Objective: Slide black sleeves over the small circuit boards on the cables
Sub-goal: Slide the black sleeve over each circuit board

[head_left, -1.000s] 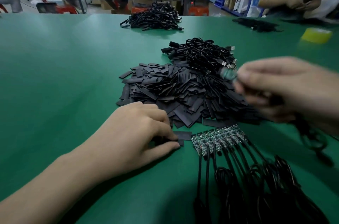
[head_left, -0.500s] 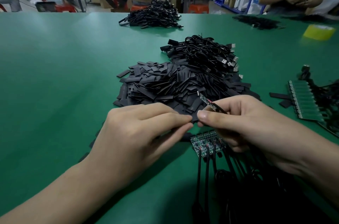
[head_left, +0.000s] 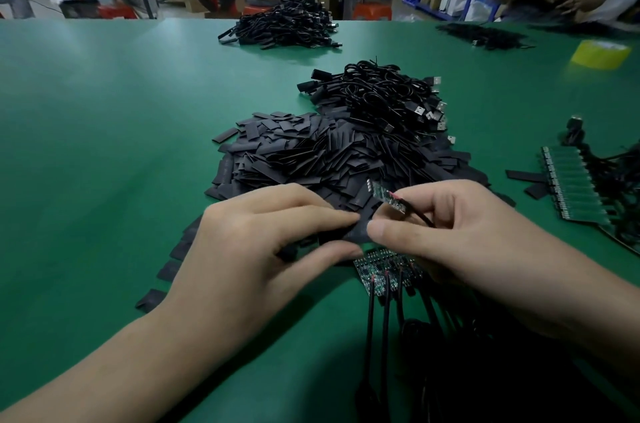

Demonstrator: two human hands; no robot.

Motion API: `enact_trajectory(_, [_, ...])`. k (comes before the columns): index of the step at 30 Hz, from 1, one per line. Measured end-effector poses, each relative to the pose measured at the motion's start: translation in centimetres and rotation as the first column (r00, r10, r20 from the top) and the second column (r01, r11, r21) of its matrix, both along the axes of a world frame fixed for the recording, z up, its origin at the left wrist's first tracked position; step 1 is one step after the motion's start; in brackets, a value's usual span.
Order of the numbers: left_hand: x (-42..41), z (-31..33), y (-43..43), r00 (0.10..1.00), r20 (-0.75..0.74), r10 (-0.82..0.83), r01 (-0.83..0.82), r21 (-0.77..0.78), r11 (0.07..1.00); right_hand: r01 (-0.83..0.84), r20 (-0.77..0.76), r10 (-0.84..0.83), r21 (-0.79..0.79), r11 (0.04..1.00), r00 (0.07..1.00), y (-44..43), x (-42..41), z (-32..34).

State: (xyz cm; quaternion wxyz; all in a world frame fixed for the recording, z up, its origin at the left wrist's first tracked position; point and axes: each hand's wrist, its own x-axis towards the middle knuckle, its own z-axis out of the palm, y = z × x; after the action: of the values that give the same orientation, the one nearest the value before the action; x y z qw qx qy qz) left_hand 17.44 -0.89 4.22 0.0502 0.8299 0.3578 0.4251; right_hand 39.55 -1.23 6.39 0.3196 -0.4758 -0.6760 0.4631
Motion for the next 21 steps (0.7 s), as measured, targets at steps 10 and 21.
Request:
enact_trajectory(10, [-0.2,0.4,0.2,0.991,0.115,0.065,-0.058,-0.058,0.997,0.022,0.152,-0.038,0.103,0.994,0.988,1.5,1.4,-0.8])
enact_trajectory(21, [-0.1,0.2,0.1,0.994,0.083,0.072,-0.069,-0.034,0.997,-0.073,0.153,0.061,0.073,0.995,0.986,0.2,1.0,0.2])
